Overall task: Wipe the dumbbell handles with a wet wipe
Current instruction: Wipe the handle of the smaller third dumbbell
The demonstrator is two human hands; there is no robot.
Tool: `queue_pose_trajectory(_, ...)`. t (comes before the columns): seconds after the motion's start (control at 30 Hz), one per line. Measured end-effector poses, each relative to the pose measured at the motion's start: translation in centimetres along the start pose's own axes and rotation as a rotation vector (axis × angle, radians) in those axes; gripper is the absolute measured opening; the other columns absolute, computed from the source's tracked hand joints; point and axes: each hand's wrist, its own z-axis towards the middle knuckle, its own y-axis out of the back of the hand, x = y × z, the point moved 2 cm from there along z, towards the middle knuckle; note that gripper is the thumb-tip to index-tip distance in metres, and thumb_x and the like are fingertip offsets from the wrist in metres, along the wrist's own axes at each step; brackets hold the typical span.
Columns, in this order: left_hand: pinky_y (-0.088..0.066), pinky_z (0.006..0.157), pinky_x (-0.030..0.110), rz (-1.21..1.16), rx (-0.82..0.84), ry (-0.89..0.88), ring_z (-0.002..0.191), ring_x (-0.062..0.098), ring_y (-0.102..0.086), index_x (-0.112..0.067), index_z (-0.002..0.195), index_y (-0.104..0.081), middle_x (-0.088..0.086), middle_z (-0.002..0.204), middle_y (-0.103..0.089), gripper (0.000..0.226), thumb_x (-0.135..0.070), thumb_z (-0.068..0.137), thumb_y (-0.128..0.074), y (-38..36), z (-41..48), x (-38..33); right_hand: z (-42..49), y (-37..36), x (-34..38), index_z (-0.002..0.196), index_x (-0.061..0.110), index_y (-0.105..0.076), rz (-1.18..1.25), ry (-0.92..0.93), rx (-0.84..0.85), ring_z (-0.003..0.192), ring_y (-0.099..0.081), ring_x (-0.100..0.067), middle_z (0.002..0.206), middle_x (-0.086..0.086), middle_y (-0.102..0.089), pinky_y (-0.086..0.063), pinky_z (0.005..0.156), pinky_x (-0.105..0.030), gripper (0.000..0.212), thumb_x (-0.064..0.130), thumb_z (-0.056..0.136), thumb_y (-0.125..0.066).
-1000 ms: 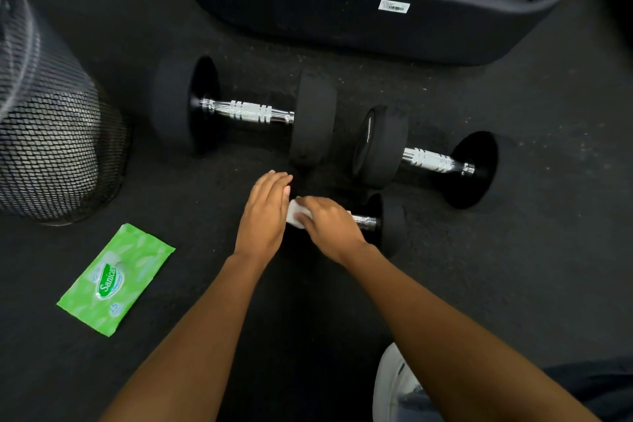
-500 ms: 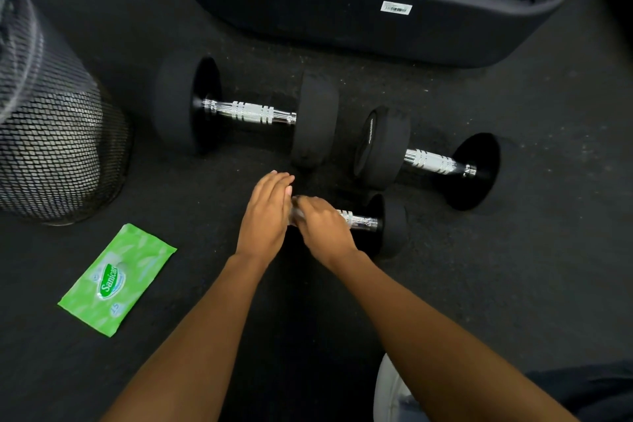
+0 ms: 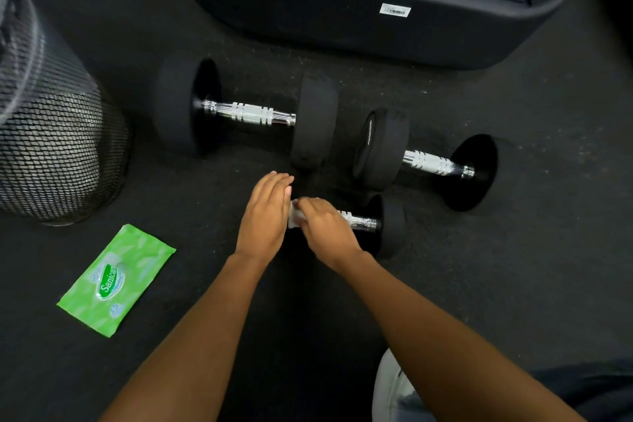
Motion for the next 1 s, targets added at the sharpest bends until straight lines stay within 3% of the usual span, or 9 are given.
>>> queue_pose_trajectory(0.1, -0.021, 0.109, 0.024, 0.009, -0.001, -0.005, 0.132, 0.020, -0.035, -0.003, 0.127, -0.052, 0.011, 0.131, -0.053, 0.035, -0.016, 0.099, -0.033, 0.2, -0.1, -0.3, -1.7, 0.5, -2.0, 0.107, 0.003, -0.059, -0.018, 0.053, -0.070, 0.102, -0.058, -0.025, 0.110, -0.012, -0.064, -0.040, 0.099, -0.032, 0.031, -0.006, 0.078, -0.064)
queue_pose_trajectory(0.2, -0.022, 0.108, 0.025, 0.016, -0.003, -0.014, 0.129, 0.024, -0.039, -0.001, 0.124, -0.054, 0.013, 0.127, -0.055, 0.042, -0.023, 0.098, -0.029, 0.4, 0.0, -0.6, -2.9, 0.8, -2.9, 0.118, 0.004, -0.055, 0.042, -0.041, -0.095, 0.112, -0.053, -0.026, 0.121, -0.011, -0.059, -0.035, 0.103, -0.031, 0.031, -0.001, 0.088, -0.056)
queue_pose_trajectory(0.37, -0.022, 0.108, 0.026, 0.019, -0.001, -0.003, 0.129, 0.026, -0.040, 0.001, 0.123, -0.054, 0.015, 0.127, -0.056, 0.034, -0.015, 0.099, -0.035, 0.3, 0.2, -0.4, -0.9, 0.9, -1.3, 0.115, 0.002, -0.053, 0.059, -0.222, -0.063, 0.102, -0.054, -0.028, 0.109, -0.015, -0.060, -0.037, 0.090, -0.032, 0.023, 0.010, 0.097, -0.042)
queue_pose_trajectory(0.57, -0.022, 0.108, 0.026, 0.022, 0.001, -0.010, 0.129, 0.025, -0.039, -0.001, 0.124, -0.053, 0.014, 0.128, -0.055, 0.034, -0.014, 0.099, -0.035, 0.3, 0.0, -0.5, -2.9, 1.0, -3.3, 0.127, 0.005, -0.051, -0.026, 0.029, -0.016, 0.123, -0.047, -0.023, 0.132, -0.011, -0.054, -0.028, 0.109, -0.029, 0.038, 0.002, 0.090, -0.054)
queue_pose_trajectory(0.73, -0.023, 0.108, 0.027, 0.036, 0.001, -0.006, 0.129, 0.025, -0.040, -0.001, 0.124, -0.053, 0.014, 0.127, -0.055, 0.037, -0.017, 0.098, -0.033, 0.3, -0.1, -0.5, -1.7, 0.8, -2.0, 0.120, 0.006, -0.052, 0.010, -0.082, -0.043, 0.110, -0.052, -0.025, 0.118, -0.012, -0.059, -0.036, 0.098, -0.030, 0.027, 0.018, 0.097, -0.046)
queue_pose_trajectory(0.83, -0.022, 0.109, 0.026, 0.029, 0.010, 0.005, 0.132, 0.022, -0.036, -0.003, 0.126, -0.052, 0.012, 0.131, -0.053, 0.035, -0.015, 0.099, -0.034, 0.2, 0.0, -0.4, -0.6, 0.5, -0.4, 0.108, 0.002, -0.058, -0.074, -0.007, -0.052, 0.096, -0.060, -0.029, 0.102, -0.015, -0.063, -0.045, 0.089, -0.035, 0.021, 0.006, 0.088, -0.060)
queue_pose_trajectory(1.0, -0.021, 0.110, 0.025, 0.002, 0.011, 0.019, 0.133, 0.018, -0.033, -0.005, 0.128, -0.050, 0.009, 0.134, -0.051, 0.038, -0.020, 0.099, -0.030, 0.2, -0.1, -0.5, -1.6, 0.0, -1.8, 0.122, 0.003, -0.055, -0.064, 0.065, -0.066, 0.118, -0.054, -0.025, 0.125, -0.014, -0.059, -0.034, 0.106, -0.033, 0.043, -0.004, 0.080, -0.065)
